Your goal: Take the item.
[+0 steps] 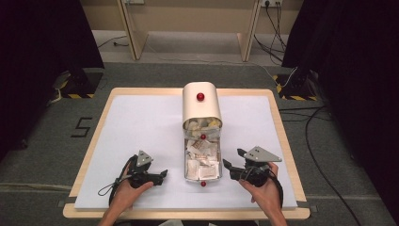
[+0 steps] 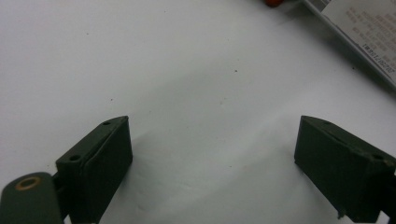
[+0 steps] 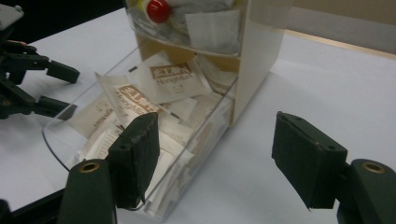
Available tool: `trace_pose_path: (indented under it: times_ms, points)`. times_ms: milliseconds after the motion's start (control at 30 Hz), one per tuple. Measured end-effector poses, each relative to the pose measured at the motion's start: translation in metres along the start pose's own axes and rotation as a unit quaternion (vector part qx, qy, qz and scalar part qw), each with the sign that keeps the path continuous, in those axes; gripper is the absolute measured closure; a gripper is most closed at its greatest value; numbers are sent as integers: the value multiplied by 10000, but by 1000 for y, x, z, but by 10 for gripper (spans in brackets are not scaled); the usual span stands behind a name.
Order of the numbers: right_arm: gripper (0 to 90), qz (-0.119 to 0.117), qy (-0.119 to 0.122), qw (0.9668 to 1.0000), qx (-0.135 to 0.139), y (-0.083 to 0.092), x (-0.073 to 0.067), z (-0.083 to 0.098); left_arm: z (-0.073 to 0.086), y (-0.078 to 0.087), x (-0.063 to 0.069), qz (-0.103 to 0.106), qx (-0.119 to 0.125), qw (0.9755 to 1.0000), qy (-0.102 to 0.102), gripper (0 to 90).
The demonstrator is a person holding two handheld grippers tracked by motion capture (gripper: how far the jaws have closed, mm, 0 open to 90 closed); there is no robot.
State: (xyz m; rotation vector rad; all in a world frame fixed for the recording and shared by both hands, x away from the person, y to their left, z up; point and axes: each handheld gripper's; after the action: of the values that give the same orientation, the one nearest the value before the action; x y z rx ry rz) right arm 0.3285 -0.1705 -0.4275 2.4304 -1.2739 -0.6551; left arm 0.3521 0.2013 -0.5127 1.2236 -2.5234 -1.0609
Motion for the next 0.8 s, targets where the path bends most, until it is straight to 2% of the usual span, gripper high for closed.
trace_pose_path:
  times_ms: [333, 800]
  points:
    - [335, -242, 246, 9994, -58, -7, -22, -3, 0, 0, 0, 1, 5, 10000, 1, 107]
    - [338, -348, 347, 9986, -199, -22, -32, -1, 0, 0, 0, -2, 0, 10000, -2, 107]
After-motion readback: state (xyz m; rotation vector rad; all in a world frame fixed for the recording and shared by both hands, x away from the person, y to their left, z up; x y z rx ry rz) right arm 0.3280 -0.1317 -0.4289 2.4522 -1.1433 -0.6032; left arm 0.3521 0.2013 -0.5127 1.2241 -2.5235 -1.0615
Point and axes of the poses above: each handheld gripper's, and its own axes: y roughly backward along the jaws, z roughly out of its underside, x roughly to its right, and after that the axes turned 15 degrees about -y, right-handed
